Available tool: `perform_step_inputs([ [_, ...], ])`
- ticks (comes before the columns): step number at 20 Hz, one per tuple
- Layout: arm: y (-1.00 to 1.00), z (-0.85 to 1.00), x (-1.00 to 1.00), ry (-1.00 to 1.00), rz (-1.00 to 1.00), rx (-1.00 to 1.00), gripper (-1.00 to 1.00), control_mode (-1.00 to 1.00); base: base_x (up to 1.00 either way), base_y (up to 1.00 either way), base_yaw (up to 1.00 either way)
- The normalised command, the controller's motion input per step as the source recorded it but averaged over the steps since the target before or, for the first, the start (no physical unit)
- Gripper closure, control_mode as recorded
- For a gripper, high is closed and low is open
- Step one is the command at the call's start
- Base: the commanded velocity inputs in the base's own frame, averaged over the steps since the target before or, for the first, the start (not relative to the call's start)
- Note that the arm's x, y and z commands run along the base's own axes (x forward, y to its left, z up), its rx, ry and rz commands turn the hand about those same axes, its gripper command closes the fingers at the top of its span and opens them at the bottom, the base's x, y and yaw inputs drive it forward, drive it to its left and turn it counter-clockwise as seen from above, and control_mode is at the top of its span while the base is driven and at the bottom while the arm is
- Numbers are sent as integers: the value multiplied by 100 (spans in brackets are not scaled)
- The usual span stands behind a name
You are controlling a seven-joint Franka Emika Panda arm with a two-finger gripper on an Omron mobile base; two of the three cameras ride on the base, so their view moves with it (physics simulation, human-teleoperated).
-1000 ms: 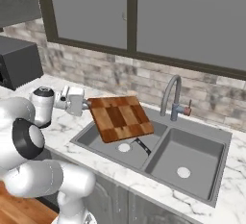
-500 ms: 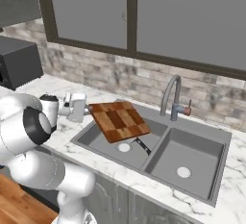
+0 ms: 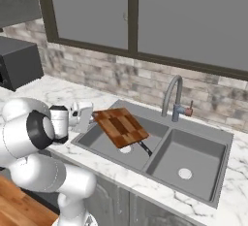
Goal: Move the cutting board and knife to the sink. Then move spray from the cabinet to the counter.
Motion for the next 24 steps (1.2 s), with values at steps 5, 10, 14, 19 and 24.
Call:
perform_step_inputs([
  [5,-33,-24,2,8,8,0,100,-100,0,0,0],
  [10,-36,-19,2,5,5,0,100,-100,0,0,0],
  [14,-22,-30,0,4,5,0,100,-100,0,0,0],
  [19,12,-39,0,8,1,-4,-100,-100,0,0,0],
  [24,29,-22,0,8,0,0,-100,-100,0,0,0],
])
